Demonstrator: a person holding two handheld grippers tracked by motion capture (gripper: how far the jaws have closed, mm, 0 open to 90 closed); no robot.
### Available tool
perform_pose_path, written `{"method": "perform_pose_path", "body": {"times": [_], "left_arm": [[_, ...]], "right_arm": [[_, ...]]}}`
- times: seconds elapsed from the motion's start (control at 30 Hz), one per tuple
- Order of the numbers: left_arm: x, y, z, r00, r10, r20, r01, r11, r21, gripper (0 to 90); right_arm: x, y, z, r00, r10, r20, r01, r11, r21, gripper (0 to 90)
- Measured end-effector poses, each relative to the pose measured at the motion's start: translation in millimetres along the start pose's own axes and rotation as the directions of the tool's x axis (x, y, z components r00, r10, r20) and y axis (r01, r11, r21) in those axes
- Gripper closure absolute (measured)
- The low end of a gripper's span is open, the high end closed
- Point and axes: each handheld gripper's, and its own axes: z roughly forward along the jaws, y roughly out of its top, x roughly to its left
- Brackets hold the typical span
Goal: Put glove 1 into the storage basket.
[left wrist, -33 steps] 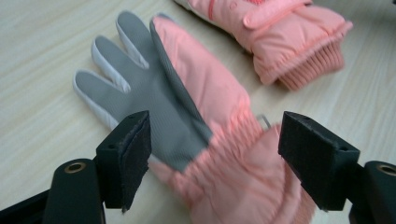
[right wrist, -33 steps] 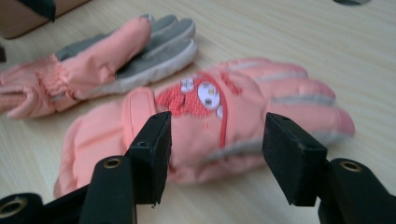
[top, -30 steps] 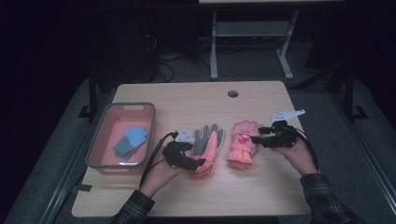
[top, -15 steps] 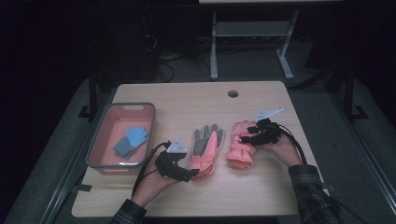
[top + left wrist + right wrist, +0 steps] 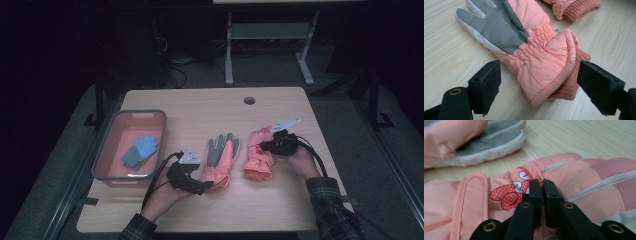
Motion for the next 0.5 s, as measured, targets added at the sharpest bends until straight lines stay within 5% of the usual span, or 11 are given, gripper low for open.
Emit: {"method": "perform_pose_path", "body": {"times": [0.5], "left_arm": [[0.9, 1.1, -3.1, 1.0, -0.006, 0.004, 0.006, 0.9999, -0.011, 19.0]], "right_arm": [[-1.2, 13.4, -40.5, 0.9962, 0.072, -0.048, -0.078, 0.987, -0.14, 87.5]]}}
